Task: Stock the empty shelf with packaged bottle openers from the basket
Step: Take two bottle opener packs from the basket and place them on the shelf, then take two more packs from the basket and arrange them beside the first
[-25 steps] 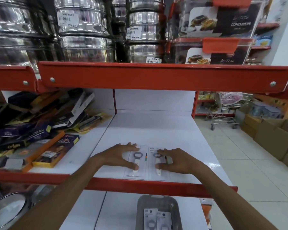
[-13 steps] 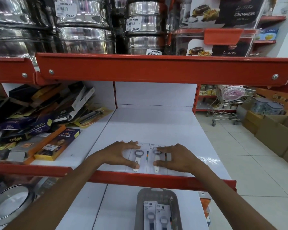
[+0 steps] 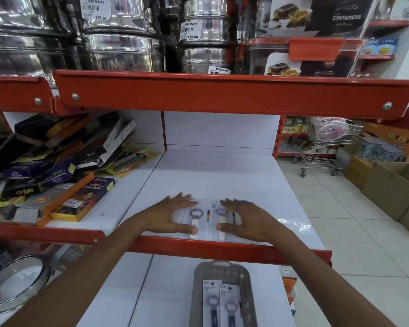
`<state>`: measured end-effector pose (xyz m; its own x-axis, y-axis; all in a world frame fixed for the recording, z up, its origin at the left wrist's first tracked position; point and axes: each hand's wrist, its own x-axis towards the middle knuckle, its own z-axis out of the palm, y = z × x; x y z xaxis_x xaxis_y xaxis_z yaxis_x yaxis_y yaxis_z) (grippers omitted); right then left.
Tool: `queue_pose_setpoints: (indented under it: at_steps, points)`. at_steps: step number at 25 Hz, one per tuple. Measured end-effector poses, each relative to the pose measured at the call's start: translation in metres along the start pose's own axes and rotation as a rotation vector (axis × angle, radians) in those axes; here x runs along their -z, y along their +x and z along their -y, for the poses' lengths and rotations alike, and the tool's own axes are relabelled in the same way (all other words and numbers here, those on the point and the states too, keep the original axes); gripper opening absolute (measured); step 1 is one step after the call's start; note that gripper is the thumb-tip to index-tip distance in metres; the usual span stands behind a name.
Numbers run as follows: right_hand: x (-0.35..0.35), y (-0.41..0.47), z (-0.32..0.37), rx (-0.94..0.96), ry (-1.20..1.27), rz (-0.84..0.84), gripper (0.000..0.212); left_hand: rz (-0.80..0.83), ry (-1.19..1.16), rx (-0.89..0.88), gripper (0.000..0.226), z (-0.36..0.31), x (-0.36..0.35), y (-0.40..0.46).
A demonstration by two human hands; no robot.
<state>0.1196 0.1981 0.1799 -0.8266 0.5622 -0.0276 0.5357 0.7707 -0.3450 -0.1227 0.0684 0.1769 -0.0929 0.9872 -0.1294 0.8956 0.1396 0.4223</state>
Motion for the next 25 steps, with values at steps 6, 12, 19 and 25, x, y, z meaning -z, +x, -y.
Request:
queue_pose_setpoints:
  at_steps: [6,12,19,25]
  points:
    - [-0.010,-0.086,0.030,0.260,0.045,-0.638,0.042,-0.623,0.047,-0.247,0.055,-0.028,-0.019,-0.062]
    - [-0.111,-0.147,-0.018,0.325,-0.111,-0.499,0.015,-0.460,0.159,-0.469,0.020,-0.037,-0.131,-0.103]
    - [-0.228,-0.049,-0.074,-0.064,-0.067,0.255,0.110,0.200,0.112,-0.014,0.098,0.002,-0.236,0.004]
    - [-0.259,-0.013,-0.091,0.068,-0.247,0.260,0.147,0.261,0.332,-0.049,0.138,0.030,-0.282,0.051]
